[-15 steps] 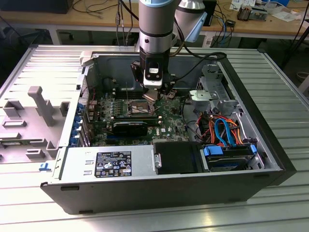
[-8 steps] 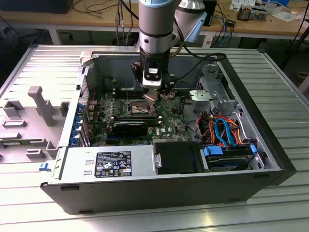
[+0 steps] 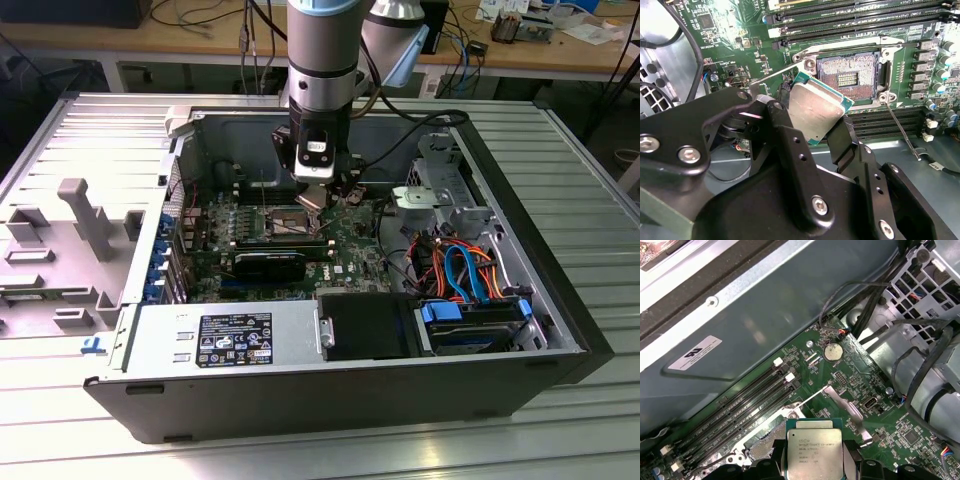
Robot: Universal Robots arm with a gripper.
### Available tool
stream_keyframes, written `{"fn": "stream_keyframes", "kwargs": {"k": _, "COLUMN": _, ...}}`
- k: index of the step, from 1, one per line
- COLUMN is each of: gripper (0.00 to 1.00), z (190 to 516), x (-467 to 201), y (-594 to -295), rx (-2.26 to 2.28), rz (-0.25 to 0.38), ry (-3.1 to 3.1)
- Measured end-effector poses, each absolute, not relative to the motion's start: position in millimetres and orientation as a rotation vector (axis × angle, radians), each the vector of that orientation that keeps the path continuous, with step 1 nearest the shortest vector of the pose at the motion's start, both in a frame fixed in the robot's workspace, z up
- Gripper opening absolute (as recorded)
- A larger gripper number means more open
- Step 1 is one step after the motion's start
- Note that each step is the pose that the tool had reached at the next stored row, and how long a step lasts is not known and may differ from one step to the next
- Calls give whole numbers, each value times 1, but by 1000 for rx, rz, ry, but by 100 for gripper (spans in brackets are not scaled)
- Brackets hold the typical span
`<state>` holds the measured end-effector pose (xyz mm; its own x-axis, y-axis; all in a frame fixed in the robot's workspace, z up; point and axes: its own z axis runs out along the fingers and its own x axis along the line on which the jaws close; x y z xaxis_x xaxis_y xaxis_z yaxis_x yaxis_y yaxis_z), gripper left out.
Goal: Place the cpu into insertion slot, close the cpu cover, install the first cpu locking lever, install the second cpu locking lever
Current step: 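Place the cpu into insertion slot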
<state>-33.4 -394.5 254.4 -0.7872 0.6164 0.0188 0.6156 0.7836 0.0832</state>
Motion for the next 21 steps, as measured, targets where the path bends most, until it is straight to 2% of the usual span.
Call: {"fn": "stream_keyframes", "kwargs": {"k": 21, "gripper": 54, "z": 254, "x": -33, "y": -395, "rx": 1045, "rz": 133, "ry": 2949}}
